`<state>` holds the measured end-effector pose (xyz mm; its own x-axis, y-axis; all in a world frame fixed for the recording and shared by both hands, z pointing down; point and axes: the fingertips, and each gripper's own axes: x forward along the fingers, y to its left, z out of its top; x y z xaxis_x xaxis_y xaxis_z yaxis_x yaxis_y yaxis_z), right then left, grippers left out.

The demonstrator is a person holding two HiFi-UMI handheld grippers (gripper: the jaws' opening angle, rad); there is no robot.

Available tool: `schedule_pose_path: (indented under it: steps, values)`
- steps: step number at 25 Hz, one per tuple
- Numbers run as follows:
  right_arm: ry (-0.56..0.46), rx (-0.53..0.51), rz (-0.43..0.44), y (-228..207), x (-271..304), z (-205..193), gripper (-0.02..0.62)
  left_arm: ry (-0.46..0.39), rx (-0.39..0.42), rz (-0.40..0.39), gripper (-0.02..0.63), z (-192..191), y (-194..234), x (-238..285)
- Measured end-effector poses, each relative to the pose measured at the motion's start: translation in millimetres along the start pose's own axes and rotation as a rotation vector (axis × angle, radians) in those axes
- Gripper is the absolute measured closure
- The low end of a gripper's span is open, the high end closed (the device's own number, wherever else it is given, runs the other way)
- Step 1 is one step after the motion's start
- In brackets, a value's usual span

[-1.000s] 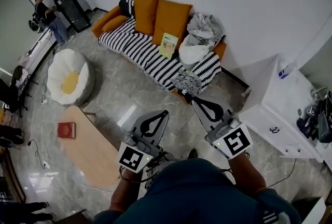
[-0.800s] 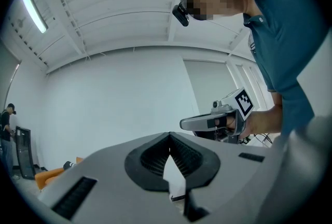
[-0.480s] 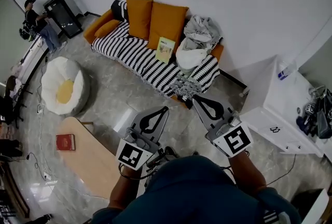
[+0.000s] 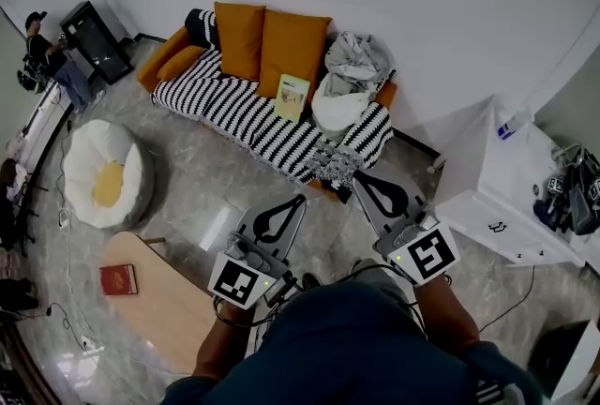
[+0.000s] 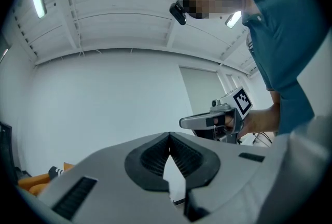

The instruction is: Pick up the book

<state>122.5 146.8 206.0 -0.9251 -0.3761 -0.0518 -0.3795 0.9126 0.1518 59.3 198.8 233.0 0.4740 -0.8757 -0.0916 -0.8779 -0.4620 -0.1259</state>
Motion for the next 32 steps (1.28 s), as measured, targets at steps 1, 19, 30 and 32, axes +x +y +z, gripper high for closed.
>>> schedule_pose_path:
  steps: [1, 19, 30, 32]
  values:
    - [0.008, -0.005, 0.002, -2, 2, -3, 0.581, 0.006, -0.003, 0.001, 0.603, -3, 2, 1]
    - [-0.057, -0.006, 0.120, -110, 57, -23, 0.581, 0.054, 0.034, 0.109, 0.603, -16, 55, 98]
    - [-0.042, 0.011, 0.154, -141, 82, -41, 0.581, 0.086, 0.014, 0.128, 0.603, -35, 78, 129]
    - [-0.042, 0.011, 0.147, -142, 90, -40, 0.581, 0.074, 0.009, 0.119, 0.603, -36, 88, 132]
